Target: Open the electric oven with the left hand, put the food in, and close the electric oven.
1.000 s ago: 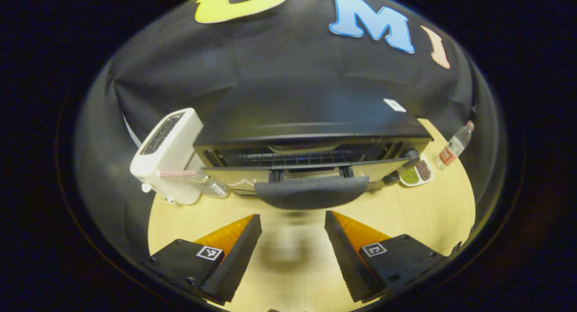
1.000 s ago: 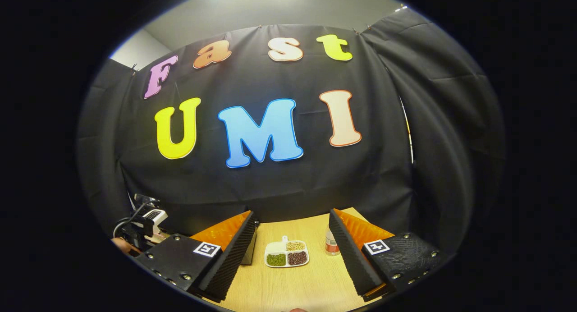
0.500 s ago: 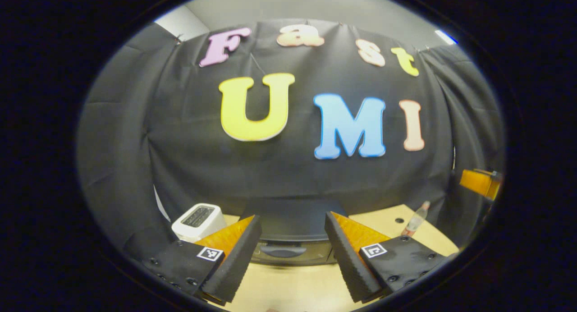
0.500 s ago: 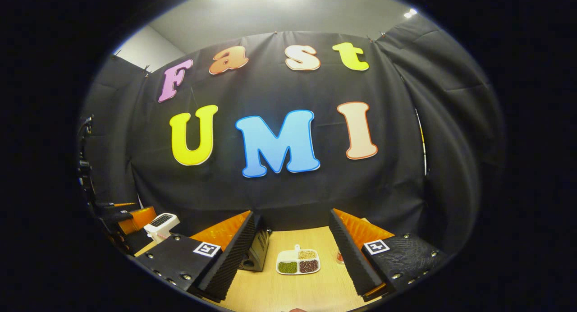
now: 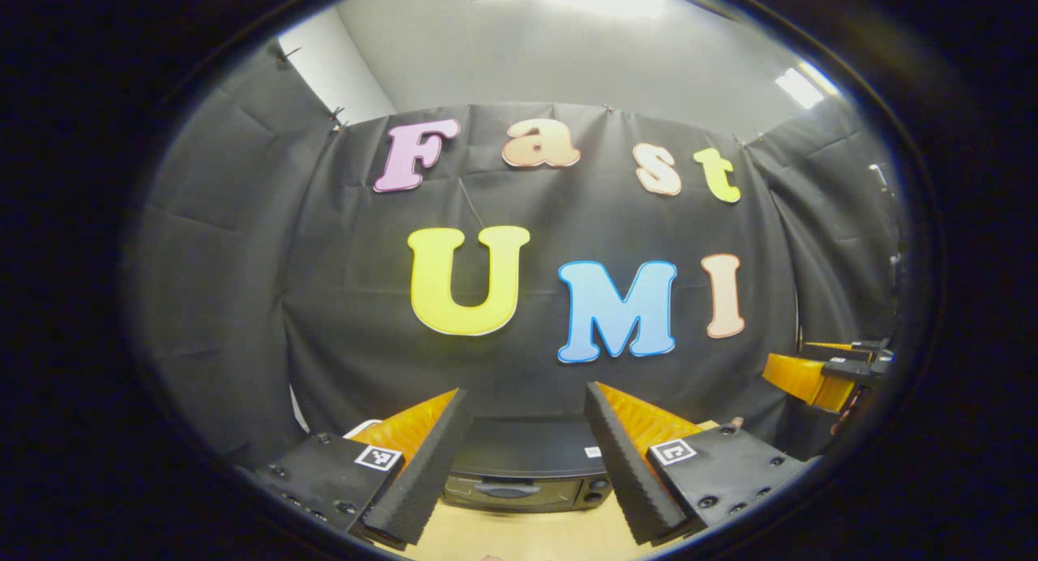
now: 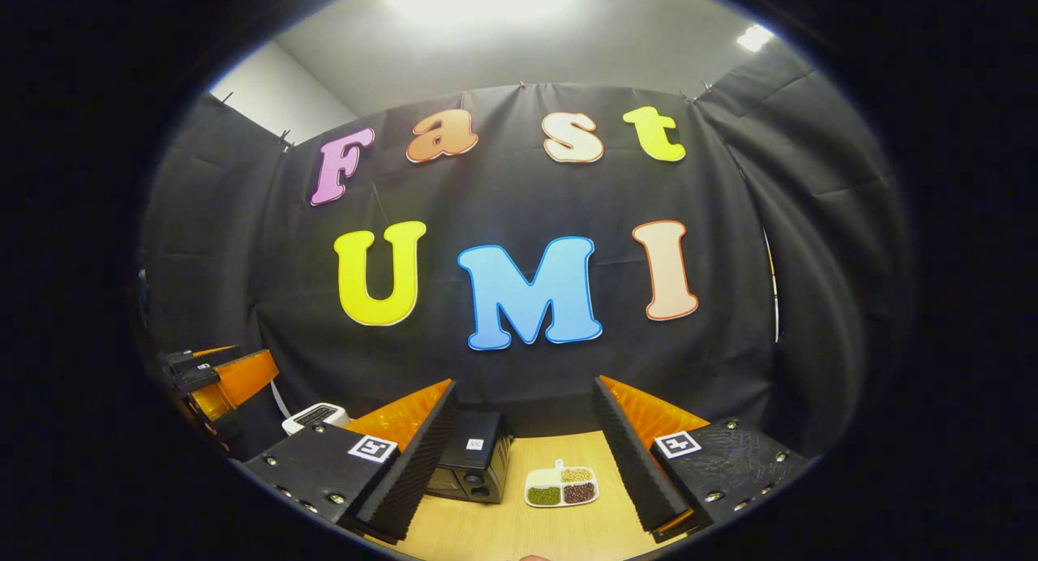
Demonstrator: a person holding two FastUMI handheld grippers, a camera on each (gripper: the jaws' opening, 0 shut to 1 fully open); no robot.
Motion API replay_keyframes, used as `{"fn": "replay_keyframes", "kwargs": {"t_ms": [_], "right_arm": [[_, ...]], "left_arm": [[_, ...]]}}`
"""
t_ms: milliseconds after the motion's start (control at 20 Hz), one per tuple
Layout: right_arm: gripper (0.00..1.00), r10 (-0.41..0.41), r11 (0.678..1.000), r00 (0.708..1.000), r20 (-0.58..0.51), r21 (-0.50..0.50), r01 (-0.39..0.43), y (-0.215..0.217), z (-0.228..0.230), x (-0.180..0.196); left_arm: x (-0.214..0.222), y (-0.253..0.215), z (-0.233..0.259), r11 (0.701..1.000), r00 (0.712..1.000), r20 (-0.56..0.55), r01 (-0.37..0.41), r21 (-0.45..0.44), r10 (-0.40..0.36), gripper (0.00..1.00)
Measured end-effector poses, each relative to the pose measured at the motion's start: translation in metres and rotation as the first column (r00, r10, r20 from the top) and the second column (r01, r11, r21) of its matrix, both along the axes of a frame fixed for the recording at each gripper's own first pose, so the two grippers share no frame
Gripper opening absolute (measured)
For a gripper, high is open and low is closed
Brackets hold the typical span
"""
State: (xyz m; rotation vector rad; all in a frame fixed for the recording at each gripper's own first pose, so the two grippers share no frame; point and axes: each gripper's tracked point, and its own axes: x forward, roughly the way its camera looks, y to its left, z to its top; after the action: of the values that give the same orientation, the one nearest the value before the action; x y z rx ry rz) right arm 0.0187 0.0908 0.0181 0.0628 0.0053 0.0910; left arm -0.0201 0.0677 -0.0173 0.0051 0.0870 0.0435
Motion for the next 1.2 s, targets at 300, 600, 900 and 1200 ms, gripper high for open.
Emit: {"fn": "replay_keyframes", "kwargs": {"t_ms": [300, 600, 900, 1200], "right_arm": [[1.00, -0.022, 1.000, 1.000, -0.009, -0.014, 0.021, 0.017, -0.005, -0.016], [1.00, -0.051, 0.999, 0.999, -0.017, -0.011, 0.051, 0.029, -0.007, -0.025], [1.00, -0.039, 0.999, 0.999, -0.007, -0.031, 0.039, 0.037, -0.005, -0.028], [1.00, -0.002, 0.999, 1.000, -0.005, -0.037, 0.001, 0.037, -0.009, -0.023]], "left_arm": [[-0.009, 0.031, -0.010, 0.999, 1.000, -0.021, -0.004, -0.043, 0.003, 1.00], [-0.015, 0.047, -0.007, 0.999, 0.999, -0.014, 0.030, -0.038, -0.031, 1.00], [-0.015, 0.041, -0.013, 0.996, 0.998, -0.026, 0.062, -0.057, -0.063, 0.92], [-0.014, 0.019, -0.018, 0.996, 0.996, -0.031, 0.080, -0.042, -0.082, 0.95]]}}
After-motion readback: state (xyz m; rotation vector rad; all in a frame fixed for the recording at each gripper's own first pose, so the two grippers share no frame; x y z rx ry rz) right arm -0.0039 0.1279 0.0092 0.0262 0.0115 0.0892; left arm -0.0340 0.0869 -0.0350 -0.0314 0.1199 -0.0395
